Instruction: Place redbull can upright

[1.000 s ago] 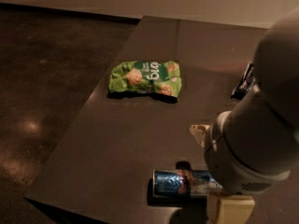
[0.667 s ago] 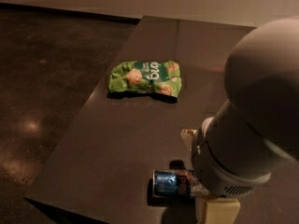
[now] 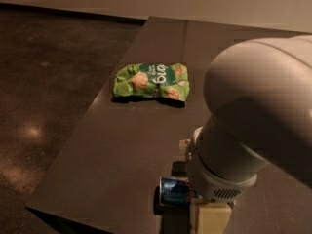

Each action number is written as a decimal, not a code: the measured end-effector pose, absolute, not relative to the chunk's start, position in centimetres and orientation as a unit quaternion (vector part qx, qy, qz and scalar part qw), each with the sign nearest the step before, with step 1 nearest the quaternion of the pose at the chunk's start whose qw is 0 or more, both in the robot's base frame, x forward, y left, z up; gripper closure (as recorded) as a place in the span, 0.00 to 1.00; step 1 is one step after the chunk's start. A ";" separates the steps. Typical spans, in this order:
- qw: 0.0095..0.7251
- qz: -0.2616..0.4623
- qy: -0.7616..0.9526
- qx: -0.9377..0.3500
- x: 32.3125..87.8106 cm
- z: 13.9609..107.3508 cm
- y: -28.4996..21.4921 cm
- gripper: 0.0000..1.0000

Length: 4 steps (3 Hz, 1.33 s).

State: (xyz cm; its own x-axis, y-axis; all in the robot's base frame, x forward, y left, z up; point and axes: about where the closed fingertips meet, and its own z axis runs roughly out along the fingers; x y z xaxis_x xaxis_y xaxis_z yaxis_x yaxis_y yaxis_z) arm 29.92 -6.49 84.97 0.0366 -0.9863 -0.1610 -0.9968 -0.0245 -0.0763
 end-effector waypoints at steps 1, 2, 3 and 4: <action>0.080 0.037 0.698 -0.711 30.2 84.0 -5.9 0.00; 0.082 0.037 0.707 -0.701 30.5 83.5 -5.5 0.24; 0.085 0.040 0.713 -0.695 30.8 83.7 -5.2 0.47; 0.093 0.054 0.716 -0.690 31.1 84.7 -5.0 0.70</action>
Offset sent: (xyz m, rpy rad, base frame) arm 0.0081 0.0104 -0.0291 0.0067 0.0290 -0.0636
